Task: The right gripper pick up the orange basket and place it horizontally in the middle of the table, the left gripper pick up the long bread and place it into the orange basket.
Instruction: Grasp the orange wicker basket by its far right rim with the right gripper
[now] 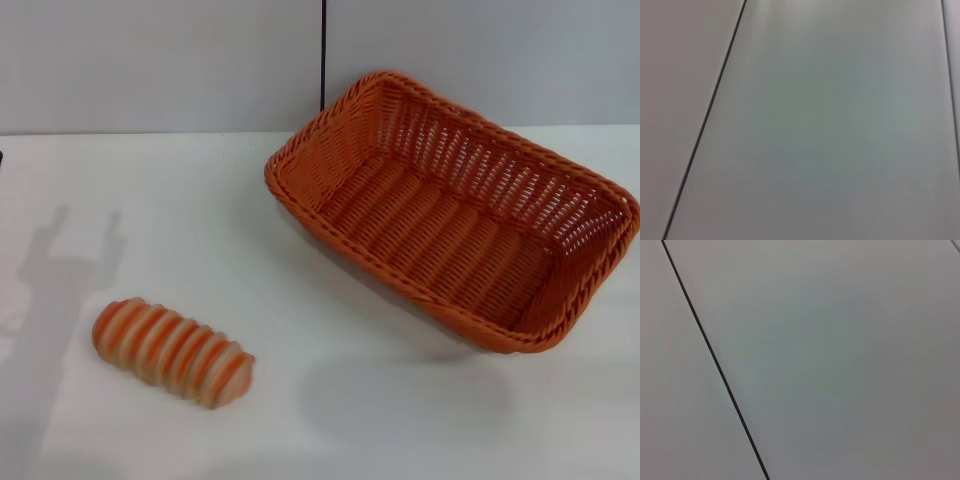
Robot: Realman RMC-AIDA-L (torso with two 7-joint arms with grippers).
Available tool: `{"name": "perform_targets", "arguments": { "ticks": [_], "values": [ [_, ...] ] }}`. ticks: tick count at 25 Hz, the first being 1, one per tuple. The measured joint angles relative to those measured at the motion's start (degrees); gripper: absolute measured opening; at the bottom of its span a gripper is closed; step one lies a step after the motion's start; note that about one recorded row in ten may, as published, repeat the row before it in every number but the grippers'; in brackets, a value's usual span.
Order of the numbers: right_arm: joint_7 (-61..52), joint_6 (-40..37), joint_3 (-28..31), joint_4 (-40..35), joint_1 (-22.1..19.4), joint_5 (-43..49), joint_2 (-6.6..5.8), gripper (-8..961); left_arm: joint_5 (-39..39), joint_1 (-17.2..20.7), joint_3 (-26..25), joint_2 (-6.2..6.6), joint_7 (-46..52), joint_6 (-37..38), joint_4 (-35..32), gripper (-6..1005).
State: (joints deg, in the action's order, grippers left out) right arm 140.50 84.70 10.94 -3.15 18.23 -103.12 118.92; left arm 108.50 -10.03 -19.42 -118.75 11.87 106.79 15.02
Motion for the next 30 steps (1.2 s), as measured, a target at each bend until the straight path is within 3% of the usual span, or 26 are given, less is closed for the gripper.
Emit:
{"name": "perform_targets", "arguments": {
  "ticks": [5, 14, 19, 20, 21, 22, 23, 25, 26, 27, 30],
  "values": [
    [-0.22, 0.67, -0.46, -1.28, -0.25, 4.08, -0.09, 564, 0.24, -0.05, 1.94, 0.24, 0.42, 0.09, -0.37, 651],
    [-0.48, 4.40, -1.22, -6.84, 0.22, 15.39, -0.40, 563, 0.20, -1.02, 2.61, 0.46, 10.66, -0.33, -2.76, 652],
    [-14.42, 8.93, -9.07, -18.36, 1.17, 17.70, -1.55, 563, 0.37, -1.62, 4.75, 0.54, 12.83, -0.06, -3.96, 653],
    [-18.95, 9.24, -10.87, -21.19, 1.36, 17.68, -2.19, 562, 0.37, -1.64, 5.09, 0.56, 13.50, -0.06, -4.13, 653],
    [-29.60, 10.24, -15.31, -27.23, 1.75, 17.69, -4.19, 562, 0.59, -1.70, 5.89, 0.57, 14.75, 0.18, -4.70, 653],
    [-29.60, 10.24, -15.31, -27.23, 1.75, 17.69, -4.19, 562, 1.25, -1.92, 6.84, 0.62, 15.58, 0.81, -5.87, 653],
    [-34.79, 10.89, -17.39, -29.75, 1.96, 17.65, -5.36, 562, 1.43, -1.97, 7.03, 0.62, 15.78, 0.95, -6.10, 653],
    [-43.74, 13.01, -21.31, -33.98, 2.60, 17.47, -8.27, 562, 2.02, -2.29, 7.55, 0.66, 16.45, 1.34, -7.14, 653],
    [-52.43, 15.21, -24.46, -36.84, 3.68, 17.36, -11.23, 562, 2.35, -2.48, 7.83, 0.67, 16.96, 1.54, -7.70, 653],
    [-52.43, 15.21, -24.46, -36.84, 3.68, 17.36, -11.23, 562, 2.73, -2.84, 8.16, 0.67, 17.97, 1.69, -8.47, 653],
    [-65.06, 17.28, -29.54, -41.68, 5.44, 17.52, -15.00, 562, 2.84, -2.98, 8.31, 0.61, 18.20, 1.69, -8.53, 654]
  ]
}}
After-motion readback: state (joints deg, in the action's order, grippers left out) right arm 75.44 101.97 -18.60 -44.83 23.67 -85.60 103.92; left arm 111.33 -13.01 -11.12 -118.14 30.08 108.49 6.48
